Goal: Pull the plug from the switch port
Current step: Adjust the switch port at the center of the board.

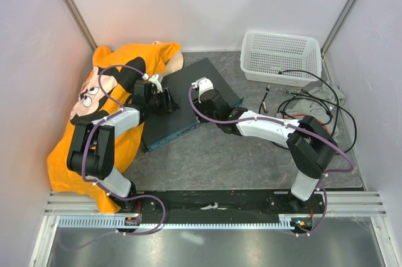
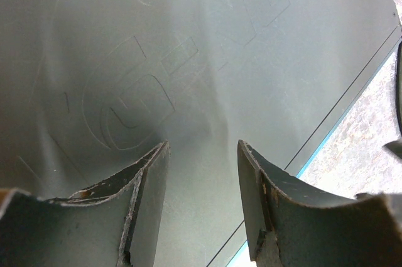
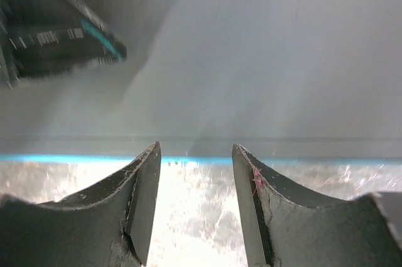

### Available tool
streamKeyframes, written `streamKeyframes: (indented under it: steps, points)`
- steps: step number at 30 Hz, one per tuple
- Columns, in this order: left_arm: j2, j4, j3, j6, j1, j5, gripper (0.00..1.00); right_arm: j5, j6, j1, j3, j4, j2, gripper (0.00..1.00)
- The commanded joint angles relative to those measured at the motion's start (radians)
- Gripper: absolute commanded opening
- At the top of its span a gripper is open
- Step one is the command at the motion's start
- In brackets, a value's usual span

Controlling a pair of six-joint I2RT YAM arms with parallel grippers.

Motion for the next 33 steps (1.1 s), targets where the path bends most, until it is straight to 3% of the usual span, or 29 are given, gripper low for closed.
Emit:
streamKeyframes:
  steps: [1,8,14,33]
  points:
    - [0.046,-0.129,-0.039,0.033,-0.003,-0.016,0.56,-0.098,0.035,0.0,-0.04,-0.001,-0.024,0.56]
    - [0.046,-0.117,-0.044,0.038,-0.003,-0.017,0.56,-0.194,0.04,0.0,-0.04,-0.002,0.0,0.55]
    - [0.043,-0.114,-0.046,0.038,-0.003,-0.02,0.56,-0.161,0.042,0.0,-0.037,-0.002,0.014,0.5]
    - [0.04,-0.104,-0.05,0.035,-0.003,-0.023,0.56,-0.111,0.062,0.0,0.001,-0.034,0.121,0.48]
